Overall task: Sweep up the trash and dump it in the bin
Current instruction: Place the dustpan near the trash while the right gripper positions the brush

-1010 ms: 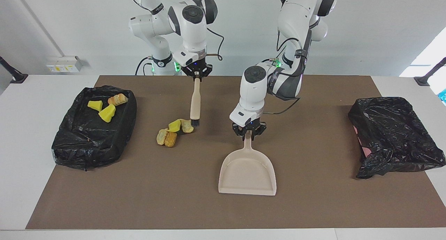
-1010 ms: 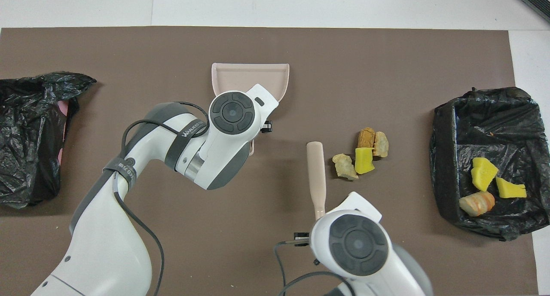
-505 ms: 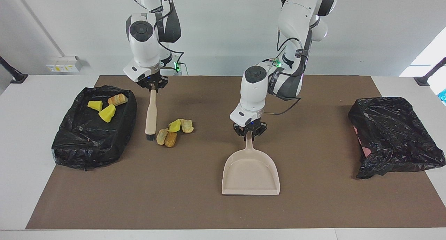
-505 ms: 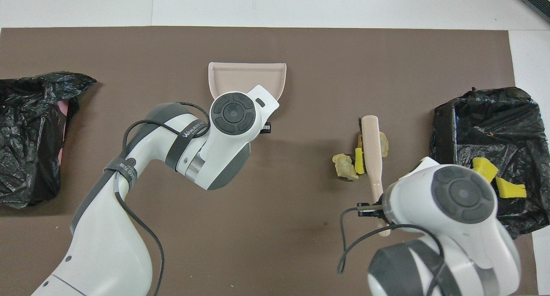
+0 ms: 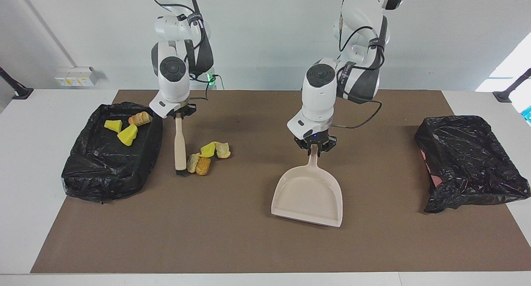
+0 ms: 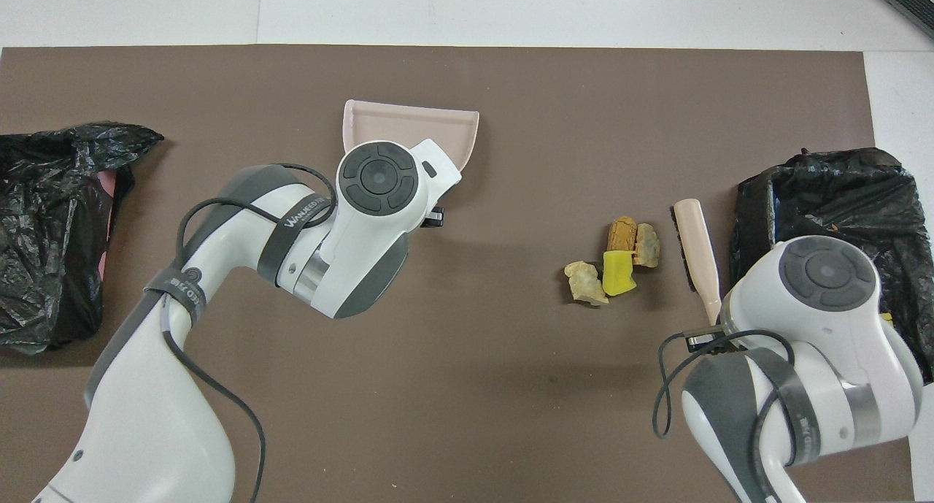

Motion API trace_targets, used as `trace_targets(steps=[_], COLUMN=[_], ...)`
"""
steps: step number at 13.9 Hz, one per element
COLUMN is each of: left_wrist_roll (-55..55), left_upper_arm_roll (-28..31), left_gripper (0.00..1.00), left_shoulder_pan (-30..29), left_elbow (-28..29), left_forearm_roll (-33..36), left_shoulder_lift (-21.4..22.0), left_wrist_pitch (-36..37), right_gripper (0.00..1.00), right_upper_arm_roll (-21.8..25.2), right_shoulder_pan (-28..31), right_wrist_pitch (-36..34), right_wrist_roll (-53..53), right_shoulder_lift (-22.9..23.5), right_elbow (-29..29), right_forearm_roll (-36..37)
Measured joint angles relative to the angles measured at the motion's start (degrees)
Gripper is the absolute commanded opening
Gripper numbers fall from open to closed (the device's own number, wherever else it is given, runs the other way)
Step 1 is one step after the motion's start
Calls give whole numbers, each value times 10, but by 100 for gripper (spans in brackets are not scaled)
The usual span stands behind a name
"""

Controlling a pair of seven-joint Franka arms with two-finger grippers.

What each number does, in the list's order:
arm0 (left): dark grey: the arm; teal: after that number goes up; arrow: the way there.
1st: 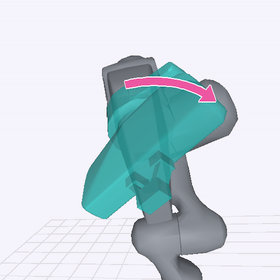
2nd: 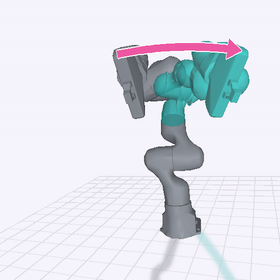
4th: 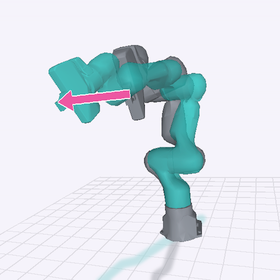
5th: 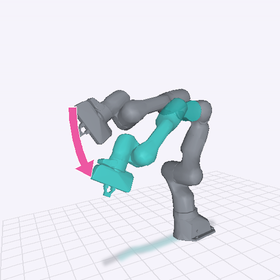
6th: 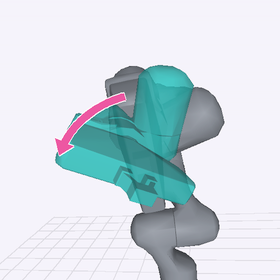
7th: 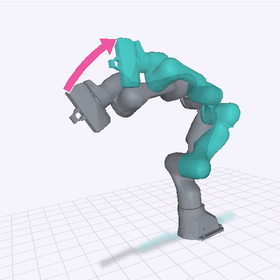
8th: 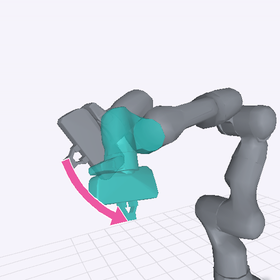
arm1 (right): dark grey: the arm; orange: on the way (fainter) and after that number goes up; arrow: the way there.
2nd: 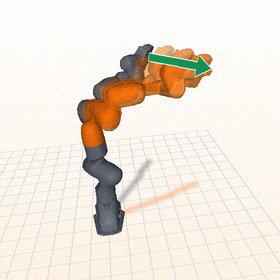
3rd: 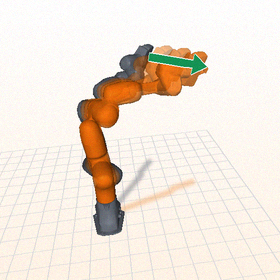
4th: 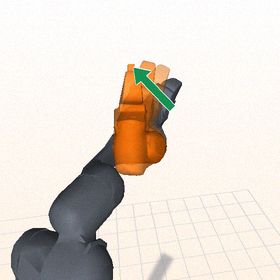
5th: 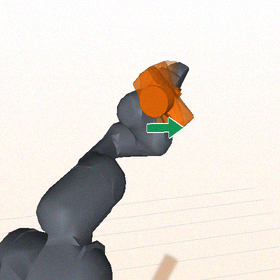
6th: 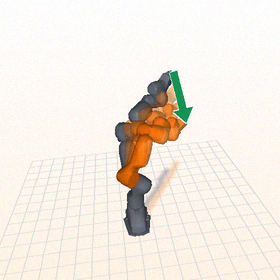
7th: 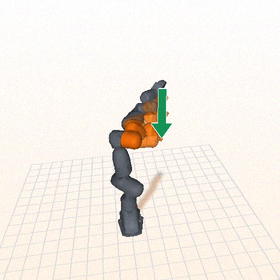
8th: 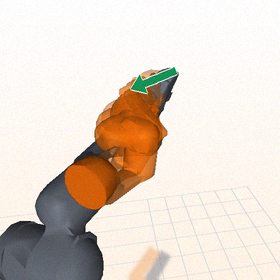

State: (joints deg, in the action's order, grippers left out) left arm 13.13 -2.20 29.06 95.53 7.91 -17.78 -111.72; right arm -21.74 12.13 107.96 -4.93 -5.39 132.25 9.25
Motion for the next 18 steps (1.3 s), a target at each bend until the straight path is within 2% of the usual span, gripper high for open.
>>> trace_targets(steps=[5, 8, 12, 15, 18], left_wrist_roll=[-238, -389, -493, -540, -579], left_upper_arm_roll=[2, 2, 1, 0, -1], left_gripper=[0, 0, 0, 0, 0], left_shoulder_pan=[-18, -29, -31, -31, -31], left_elbow=[1, 20, 63, 75, 80], left_forearm_roll=[1, 1, 1, 1, 9], left_shoulder_lift=[16, 23, 45, 55, 55], left_wrist_pitch=[51, 59, 56, 35, 8], right_gripper=[0, 0, 0, 0, 0], right_upper_arm_roll=[-3, -3, 3, 4, 3], right_shoulder_pan=[-59, -74, -50, -47, -45], right_wrist_pitch=[39, 38, -37, -55, -30], right_wrist_roll=[-29, -58, -81, -102, -107], right_shoulder_lift=[22, 21, -7, -48, -76], right_elbow=[0, -15, -58, -25, 33], right_forearm_roll=[-87, -103, -72, -55, -56])
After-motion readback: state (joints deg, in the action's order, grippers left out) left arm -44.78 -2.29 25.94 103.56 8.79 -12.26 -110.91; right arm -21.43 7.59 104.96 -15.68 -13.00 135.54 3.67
